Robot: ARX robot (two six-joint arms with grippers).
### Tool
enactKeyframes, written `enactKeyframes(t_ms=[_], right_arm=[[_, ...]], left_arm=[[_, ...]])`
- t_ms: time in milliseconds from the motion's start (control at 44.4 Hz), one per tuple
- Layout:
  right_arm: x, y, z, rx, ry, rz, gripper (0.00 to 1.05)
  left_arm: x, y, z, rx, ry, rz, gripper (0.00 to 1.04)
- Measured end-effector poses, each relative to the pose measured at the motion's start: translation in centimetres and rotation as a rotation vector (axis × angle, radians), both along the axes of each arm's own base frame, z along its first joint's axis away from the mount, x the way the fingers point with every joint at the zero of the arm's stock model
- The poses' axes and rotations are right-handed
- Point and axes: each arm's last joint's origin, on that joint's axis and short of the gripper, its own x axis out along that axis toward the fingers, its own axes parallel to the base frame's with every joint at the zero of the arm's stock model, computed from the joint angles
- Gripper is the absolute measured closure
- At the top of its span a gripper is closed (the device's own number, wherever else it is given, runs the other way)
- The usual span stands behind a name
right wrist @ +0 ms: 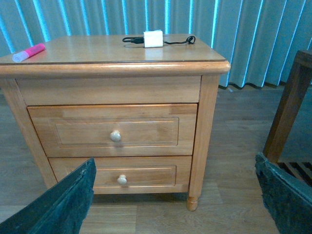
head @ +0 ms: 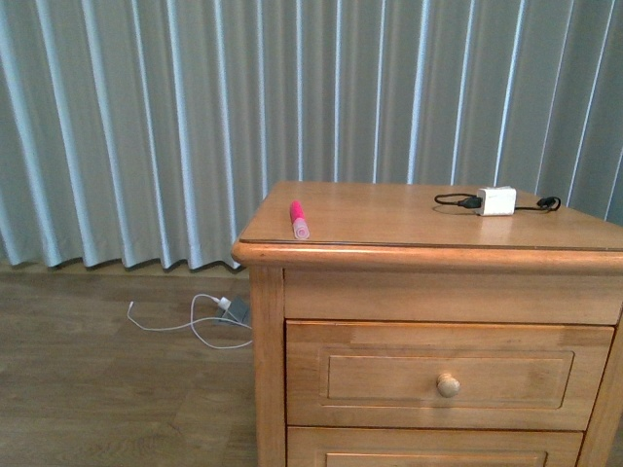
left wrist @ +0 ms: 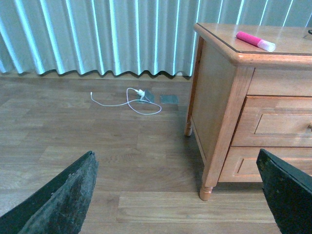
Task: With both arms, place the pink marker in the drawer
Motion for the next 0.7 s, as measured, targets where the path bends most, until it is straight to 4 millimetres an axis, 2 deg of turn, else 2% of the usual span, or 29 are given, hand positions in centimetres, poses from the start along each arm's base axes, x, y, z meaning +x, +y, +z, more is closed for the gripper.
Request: enactKeyframes(t_ms=[540, 630, 698], right_arm=[[0.01, 0.01, -0.04, -0.002, 0.006, 0.006, 0.09], [0.38, 0.34, -0.44, -0.015, 0.207, 0.092, 0.09], [0.98, 0.68, -0.58, -0.014, 0.265, 0.121, 0.09]], left_arm=[[0.0, 0.0, 0.0, 0.0, 0.0, 0.0, 0.06], [0.0, 0.0, 0.0, 0.0, 0.0, -0.001, 0.06], [0.0, 0.0, 0.0, 0.0, 0.0, 0.0, 0.06]])
